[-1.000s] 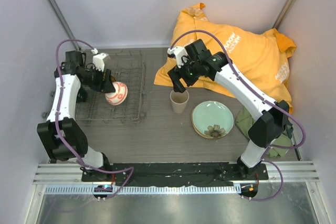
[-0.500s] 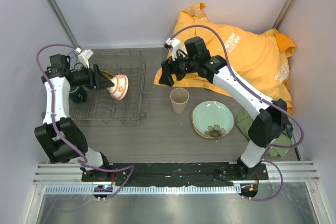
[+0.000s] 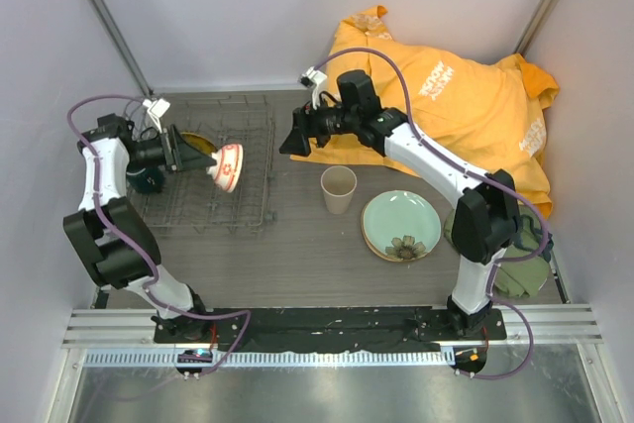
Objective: Unload the mixed dishes from the dish rack
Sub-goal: Pick up the bowl from the dish rack.
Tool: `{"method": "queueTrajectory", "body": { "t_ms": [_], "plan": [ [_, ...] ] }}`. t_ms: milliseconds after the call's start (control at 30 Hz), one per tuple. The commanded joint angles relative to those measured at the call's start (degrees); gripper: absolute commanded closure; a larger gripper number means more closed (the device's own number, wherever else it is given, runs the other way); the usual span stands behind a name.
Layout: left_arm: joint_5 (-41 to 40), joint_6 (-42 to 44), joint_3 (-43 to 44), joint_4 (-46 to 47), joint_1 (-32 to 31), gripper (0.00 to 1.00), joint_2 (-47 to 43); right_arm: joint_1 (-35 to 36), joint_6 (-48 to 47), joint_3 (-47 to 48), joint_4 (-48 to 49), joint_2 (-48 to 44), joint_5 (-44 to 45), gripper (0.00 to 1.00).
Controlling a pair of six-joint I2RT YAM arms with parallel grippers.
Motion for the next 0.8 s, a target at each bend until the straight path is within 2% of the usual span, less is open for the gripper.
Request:
{"method": "queueTrajectory", "body": {
  "t_ms": [0, 33, 167, 767],
  "plan": [
    [10.84, 21.62, 8.31, -23.04, 0.57, 1.0, 3.65, 0.55, 5.57, 2.05, 7.97, 1.77, -6.18, 0.19],
    [11.37, 26.9, 8.78, -29.71, 0.48, 1.0, 5.93, 0.55, 8.63, 1.87, 10.59, 2.21, -6.97, 0.2],
    [12.43, 28.35, 7.82, -29.69, 0.66, 1.0, 7.45, 0.81, 15.77, 0.21, 17.9, 2.13, -9.7, 0.22],
    [13.92, 28.09, 7.02, -29.69, 0.57, 1.0, 5.96, 5.03, 24.74, -0.94, 27.14, 5.03, -9.35, 0.3]
  ]
}}
